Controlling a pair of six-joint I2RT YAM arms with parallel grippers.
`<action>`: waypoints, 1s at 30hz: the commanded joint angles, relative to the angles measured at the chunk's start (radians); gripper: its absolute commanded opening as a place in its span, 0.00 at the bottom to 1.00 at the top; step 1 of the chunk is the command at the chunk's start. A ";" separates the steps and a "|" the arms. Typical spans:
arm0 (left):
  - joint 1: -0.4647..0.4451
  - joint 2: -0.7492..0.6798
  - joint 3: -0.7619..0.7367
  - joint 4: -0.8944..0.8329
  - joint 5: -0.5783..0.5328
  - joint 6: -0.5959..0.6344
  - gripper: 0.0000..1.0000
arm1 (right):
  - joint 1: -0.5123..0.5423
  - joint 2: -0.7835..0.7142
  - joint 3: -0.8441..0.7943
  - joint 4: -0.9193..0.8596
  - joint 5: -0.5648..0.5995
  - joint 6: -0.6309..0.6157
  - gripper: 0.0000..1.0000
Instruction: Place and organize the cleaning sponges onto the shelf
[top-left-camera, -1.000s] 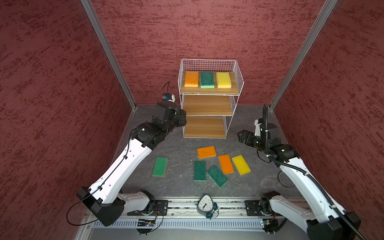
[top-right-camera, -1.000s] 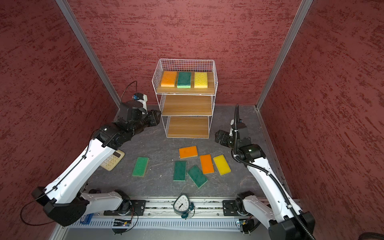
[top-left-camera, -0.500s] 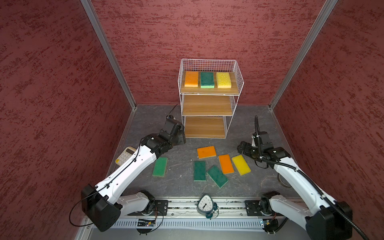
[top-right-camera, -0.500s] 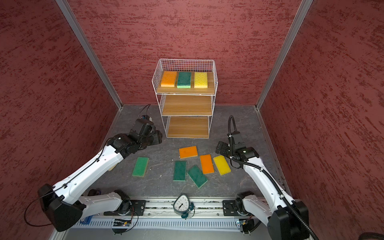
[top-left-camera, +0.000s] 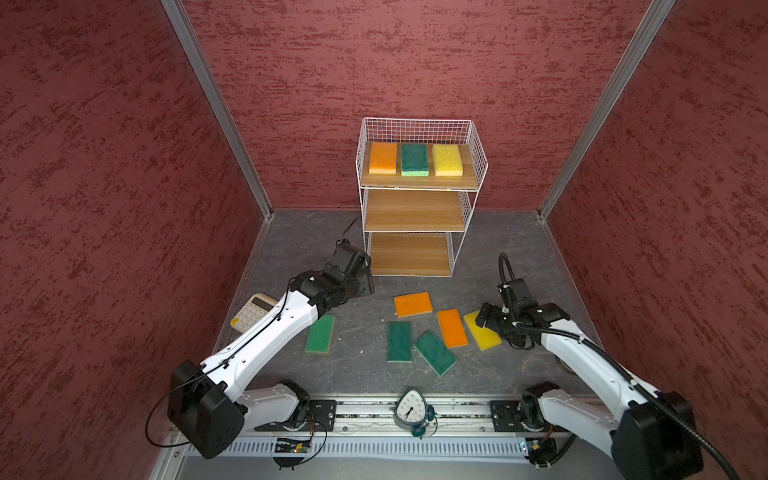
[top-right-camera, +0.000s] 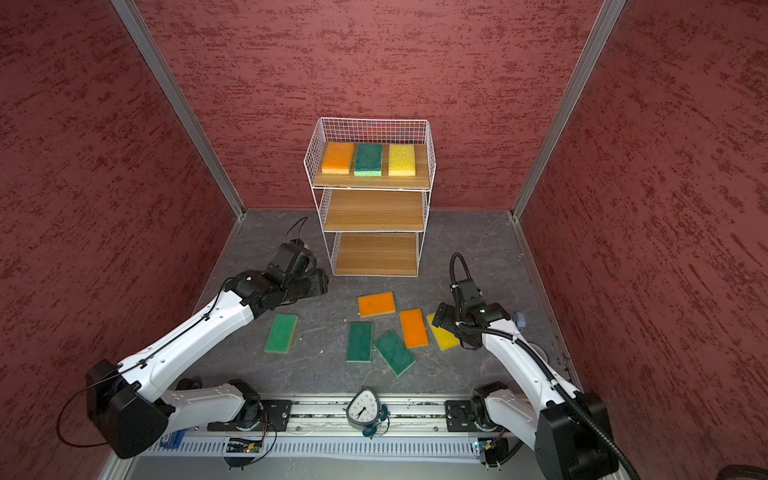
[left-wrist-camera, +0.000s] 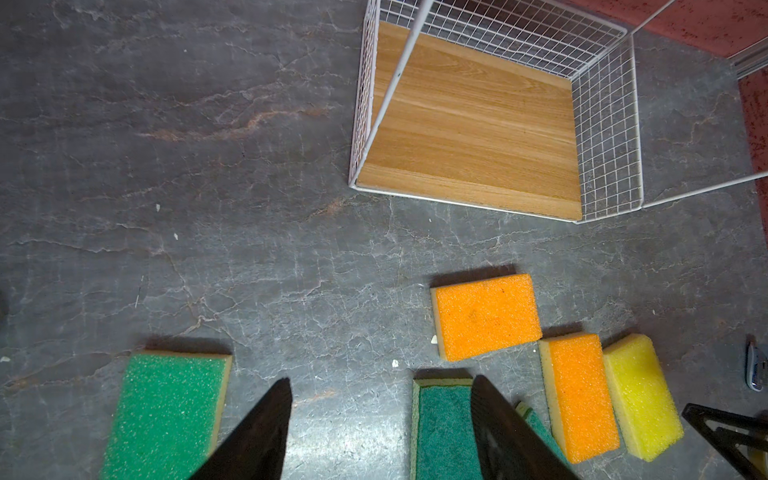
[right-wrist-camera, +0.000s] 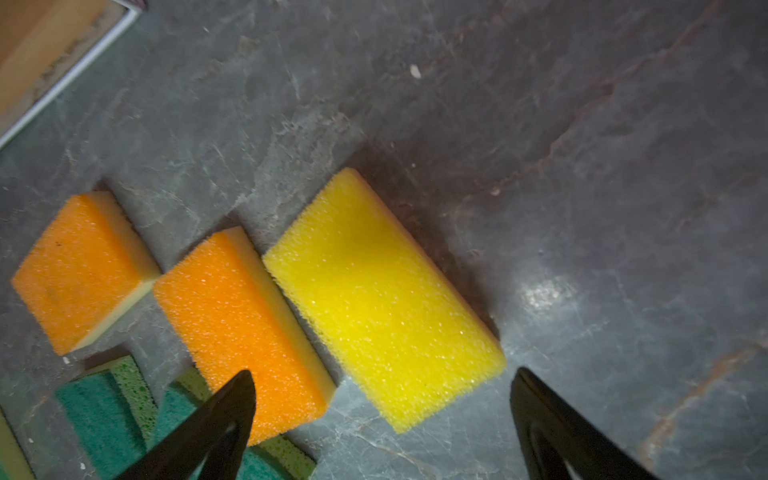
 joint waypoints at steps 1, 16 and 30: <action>0.005 -0.024 -0.027 0.021 0.012 -0.020 0.69 | 0.008 0.006 -0.006 -0.006 0.000 0.026 0.97; 0.005 -0.046 -0.043 0.001 0.010 -0.042 0.70 | 0.008 0.076 0.038 0.099 0.031 -0.053 0.97; 0.002 -0.071 -0.034 -0.007 0.019 -0.062 0.69 | 0.007 0.077 -0.005 0.187 0.035 -0.111 0.97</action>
